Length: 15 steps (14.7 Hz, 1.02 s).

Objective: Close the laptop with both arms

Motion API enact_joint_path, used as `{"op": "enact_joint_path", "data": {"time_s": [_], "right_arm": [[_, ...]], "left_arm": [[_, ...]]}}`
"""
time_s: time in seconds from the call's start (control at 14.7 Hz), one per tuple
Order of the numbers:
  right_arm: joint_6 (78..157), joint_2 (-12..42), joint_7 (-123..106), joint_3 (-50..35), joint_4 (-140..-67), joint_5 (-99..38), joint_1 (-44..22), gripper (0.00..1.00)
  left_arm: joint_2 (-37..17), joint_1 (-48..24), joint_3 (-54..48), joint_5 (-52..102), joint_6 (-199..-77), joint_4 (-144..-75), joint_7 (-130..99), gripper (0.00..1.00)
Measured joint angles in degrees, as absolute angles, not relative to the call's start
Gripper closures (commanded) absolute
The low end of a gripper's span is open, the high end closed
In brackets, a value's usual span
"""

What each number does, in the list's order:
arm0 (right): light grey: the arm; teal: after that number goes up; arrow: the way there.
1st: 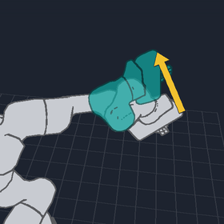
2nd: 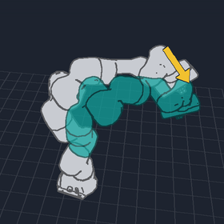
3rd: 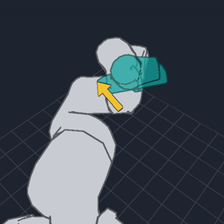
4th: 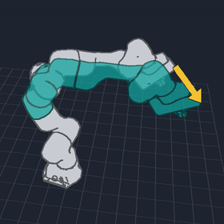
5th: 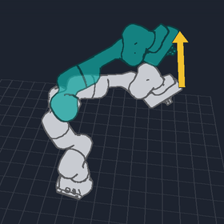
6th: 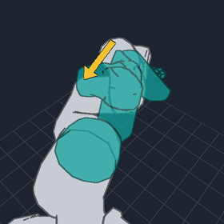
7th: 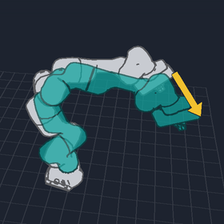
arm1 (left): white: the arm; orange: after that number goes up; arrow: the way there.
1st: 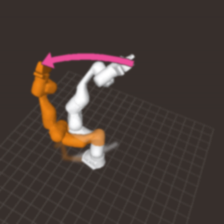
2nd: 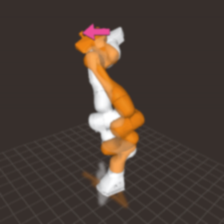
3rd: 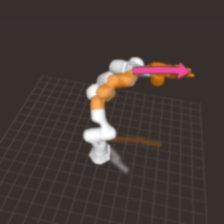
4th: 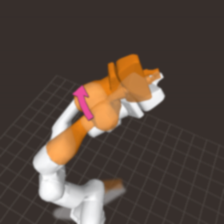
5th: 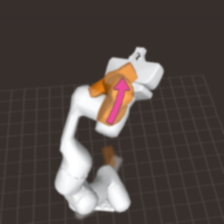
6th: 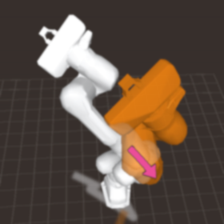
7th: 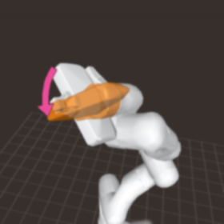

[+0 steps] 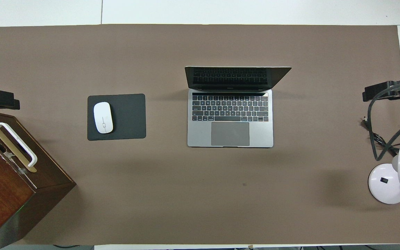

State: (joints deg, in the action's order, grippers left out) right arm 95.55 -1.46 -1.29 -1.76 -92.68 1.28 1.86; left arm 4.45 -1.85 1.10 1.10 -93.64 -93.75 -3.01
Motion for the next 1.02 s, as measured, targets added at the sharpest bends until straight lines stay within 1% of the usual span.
{"op": "enact_joint_path", "data": {"time_s": [0.27,0.48,0.81,1.02], "right_arm": [[95.6,-1.3,-1.3,-1.8,-92.5,1.3,1.9,0.01],[95.7,0.5,-1.3,-1.8,-90.3,1.3,1.9,0.01],[95.7,6.4,-1.3,-2.0,-83.6,1.3,1.8,0.02],[96.0,11.5,-1.3,-2.5,-78.4,1.3,1.7,0.05]], "left_arm": [[4.4,-1.9,1.0,1.1,-93.7,-93.8,-3.0,0.0],[4.5,-1.9,0.6,1.1,-93.8,-93.8,-3.0,0.0],[4.5,-2.0,-0.2,1.1,-94.0,-93.8,-3.0,0.0],[4.5,-2.1,-0.5,1.1,-94.9,-93.9,-3.8,0.0]]}}
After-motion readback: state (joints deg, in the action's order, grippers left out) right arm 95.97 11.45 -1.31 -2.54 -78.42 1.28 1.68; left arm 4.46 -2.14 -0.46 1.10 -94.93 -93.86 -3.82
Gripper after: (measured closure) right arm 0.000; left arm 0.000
